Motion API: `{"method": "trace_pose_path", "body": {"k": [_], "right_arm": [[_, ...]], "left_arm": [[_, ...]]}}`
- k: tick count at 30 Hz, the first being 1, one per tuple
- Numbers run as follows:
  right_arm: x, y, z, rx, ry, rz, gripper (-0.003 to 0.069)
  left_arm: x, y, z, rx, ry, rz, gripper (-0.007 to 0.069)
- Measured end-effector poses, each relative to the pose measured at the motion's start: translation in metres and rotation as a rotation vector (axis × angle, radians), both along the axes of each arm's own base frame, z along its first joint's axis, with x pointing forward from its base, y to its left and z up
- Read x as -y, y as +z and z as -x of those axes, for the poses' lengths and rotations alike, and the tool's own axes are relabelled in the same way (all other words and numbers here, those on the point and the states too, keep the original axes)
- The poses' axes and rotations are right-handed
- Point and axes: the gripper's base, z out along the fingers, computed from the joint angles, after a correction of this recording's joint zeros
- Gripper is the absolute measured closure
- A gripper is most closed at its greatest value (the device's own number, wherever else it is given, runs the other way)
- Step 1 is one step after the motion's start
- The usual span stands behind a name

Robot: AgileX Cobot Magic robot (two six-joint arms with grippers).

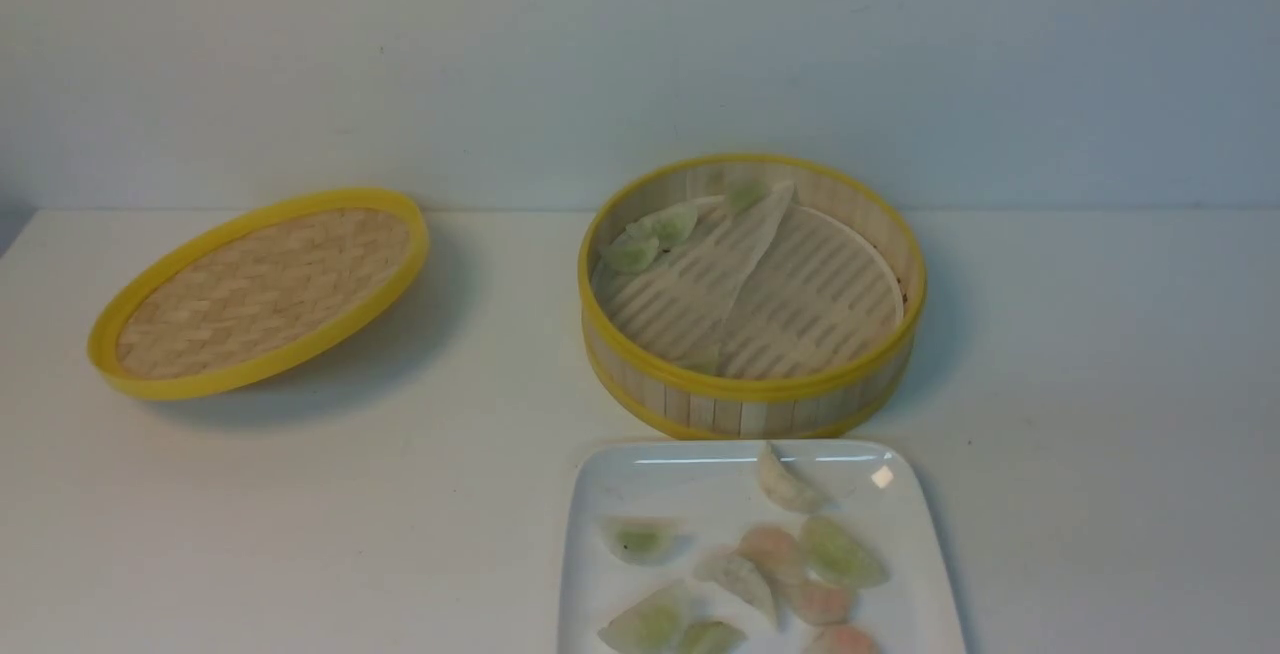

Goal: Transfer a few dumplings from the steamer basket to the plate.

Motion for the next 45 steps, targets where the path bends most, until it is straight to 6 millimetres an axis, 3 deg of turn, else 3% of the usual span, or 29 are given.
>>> {"method": "trace_pose_path", "body": {"k": [17, 20, 24, 27, 29, 31, 36, 39, 45], "right_arm": [[0.000, -0.001, 0.000, -0.011, -0.001, 0.006, 0.0673], [0.000, -0.001, 0.000, -0.011, -0.001, 0.006, 0.0673], [0.000, -0.001, 0.000, -0.011, -0.001, 0.006, 0.0673], [0.000, -0.001, 0.000, -0.011, -0.001, 0.006, 0.0673], [0.000, -0.001, 0.000, -0.011, -0.001, 0.006, 0.0673], [0.000, -0.001, 0.000, -0.012, -0.001, 0.007, 0.0673], [0.000, -0.001, 0.000, -0.013, -0.001, 0.007, 0.0673], [0.000, -0.001, 0.000, -0.014, -0.001, 0.008, 0.0673], [0.000, -0.001, 0.000, -0.014, -0.001, 0.008, 0.0673]], "left_arm": [[-0.010, -0.008, -0.005, 0.032, 0.127, -0.106, 0.0630], [-0.019, -0.027, -0.006, 0.007, 0.242, -0.096, 0.0630], [-0.030, -0.074, -0.012, -0.039, 0.423, -0.067, 0.0630], [-0.035, -0.124, -0.017, -0.079, 0.528, -0.068, 0.0630], [-0.037, -0.142, -0.019, -0.095, 0.560, -0.072, 0.0630], [-0.038, -0.180, -0.026, -0.166, 0.605, -0.089, 0.0630], [-0.040, -0.231, -0.034, -0.307, 0.642, -0.134, 0.0630], [-0.040, -0.244, -0.034, -0.344, 0.642, -0.137, 0.0630], [-0.039, -0.243, -0.035, -0.324, 0.638, -0.110, 0.0630]]}}
